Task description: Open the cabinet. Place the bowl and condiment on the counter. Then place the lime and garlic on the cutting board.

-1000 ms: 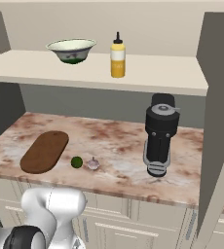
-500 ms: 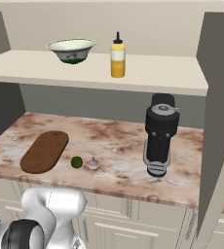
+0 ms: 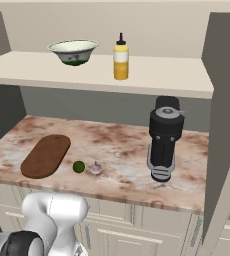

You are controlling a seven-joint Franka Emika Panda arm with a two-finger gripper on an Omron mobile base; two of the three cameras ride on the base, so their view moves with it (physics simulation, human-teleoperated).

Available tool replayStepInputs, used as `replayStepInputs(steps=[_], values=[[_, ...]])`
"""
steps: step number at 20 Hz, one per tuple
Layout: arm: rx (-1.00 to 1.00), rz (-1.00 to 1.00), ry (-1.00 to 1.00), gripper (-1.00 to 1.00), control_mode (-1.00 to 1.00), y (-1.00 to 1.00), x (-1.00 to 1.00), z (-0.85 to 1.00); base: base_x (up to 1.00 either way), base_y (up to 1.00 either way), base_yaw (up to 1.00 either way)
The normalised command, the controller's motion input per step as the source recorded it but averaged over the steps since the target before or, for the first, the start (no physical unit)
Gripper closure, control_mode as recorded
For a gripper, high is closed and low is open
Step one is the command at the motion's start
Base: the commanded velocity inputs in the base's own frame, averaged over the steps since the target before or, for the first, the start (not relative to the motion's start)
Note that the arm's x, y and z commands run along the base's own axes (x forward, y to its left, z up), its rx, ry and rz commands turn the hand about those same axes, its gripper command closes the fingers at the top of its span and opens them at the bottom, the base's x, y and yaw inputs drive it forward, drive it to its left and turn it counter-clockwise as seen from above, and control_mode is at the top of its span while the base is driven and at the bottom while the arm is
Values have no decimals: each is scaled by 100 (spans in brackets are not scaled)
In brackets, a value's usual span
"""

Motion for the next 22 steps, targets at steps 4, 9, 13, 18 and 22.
replayStepInputs(steps=[4, 9, 13, 18, 22], values=[[-12, -6, -16, -100, -100, -33, 25, -10, 0, 0, 0], [-14, -6, -12, -100, -100, -33, 33, 0, 0, 0, 0], [-16, -7, -6, -100, -100, -21, 35, 17, 0, 0, 0], [-21, -14, -4, -100, -100, -13, 32, 20, 0, 0, 0], [-22, -18, -5, -100, -100, -13, 26, 20, 0, 0, 0]])
